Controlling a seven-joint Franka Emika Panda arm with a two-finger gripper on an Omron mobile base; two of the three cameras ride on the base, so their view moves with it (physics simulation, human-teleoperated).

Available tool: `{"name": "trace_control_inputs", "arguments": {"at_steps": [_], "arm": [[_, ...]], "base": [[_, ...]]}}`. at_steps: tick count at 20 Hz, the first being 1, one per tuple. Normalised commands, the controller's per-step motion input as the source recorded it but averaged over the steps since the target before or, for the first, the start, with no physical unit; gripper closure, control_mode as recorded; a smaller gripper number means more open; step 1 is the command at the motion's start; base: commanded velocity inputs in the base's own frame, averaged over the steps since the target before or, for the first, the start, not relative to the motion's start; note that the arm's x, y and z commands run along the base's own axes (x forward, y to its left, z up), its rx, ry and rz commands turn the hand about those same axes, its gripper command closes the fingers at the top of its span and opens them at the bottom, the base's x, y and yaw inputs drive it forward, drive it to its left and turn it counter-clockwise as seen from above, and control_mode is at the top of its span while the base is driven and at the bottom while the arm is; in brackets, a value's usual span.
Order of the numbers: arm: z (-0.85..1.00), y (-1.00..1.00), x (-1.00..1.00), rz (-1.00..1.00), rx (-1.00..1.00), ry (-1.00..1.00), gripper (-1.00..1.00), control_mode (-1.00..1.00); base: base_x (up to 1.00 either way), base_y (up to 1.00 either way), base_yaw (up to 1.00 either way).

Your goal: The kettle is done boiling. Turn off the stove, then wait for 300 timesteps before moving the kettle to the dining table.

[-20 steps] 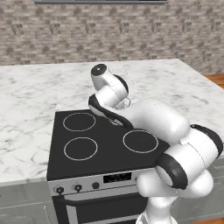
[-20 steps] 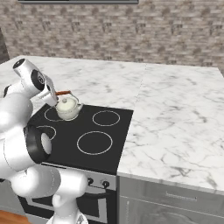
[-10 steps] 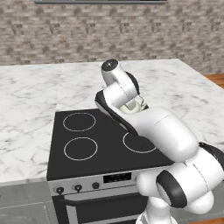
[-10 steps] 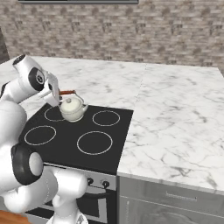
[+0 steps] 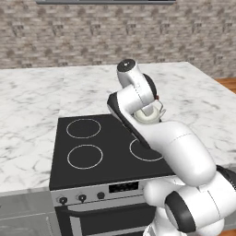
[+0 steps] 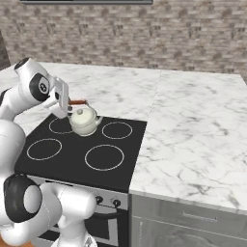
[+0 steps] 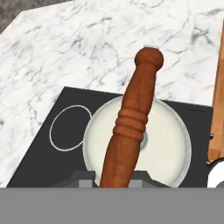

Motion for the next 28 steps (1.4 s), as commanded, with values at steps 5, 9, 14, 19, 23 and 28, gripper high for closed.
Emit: {"name": "trace_control_inputs", "arguments": {"at_steps": [5, 9, 14, 19, 23, 28], "arm": [[0.0, 0.0, 0.01, -0.01, 0.0, 0.0, 1.0, -1.0], [0.0, 0.0, -0.01, 0.0, 0.0, 0.0, 1.0, -1.0], [0.0, 0.0, 0.0, 0.0, 0.0, 0.0, 1.0, 1.0], [0.0, 0.0, 0.0, 0.0, 0.0, 0.0, 1.0, 1.0], [0.0, 0.0, 0.0, 0.0, 0.0, 0.0, 1.0, 1.0], [0.0, 0.0, 0.0, 0.0, 0.0, 0.0, 1.0, 1.0]], "base": [[0.0, 0.0, 0.0], [0.0, 0.0, 0.0], [-0.38, 0.0, -0.11], [-0.51, -0.03, -0.24], [-0.5, -0.04, -0.25], [-0.43, 0.0, -0.25]]}}
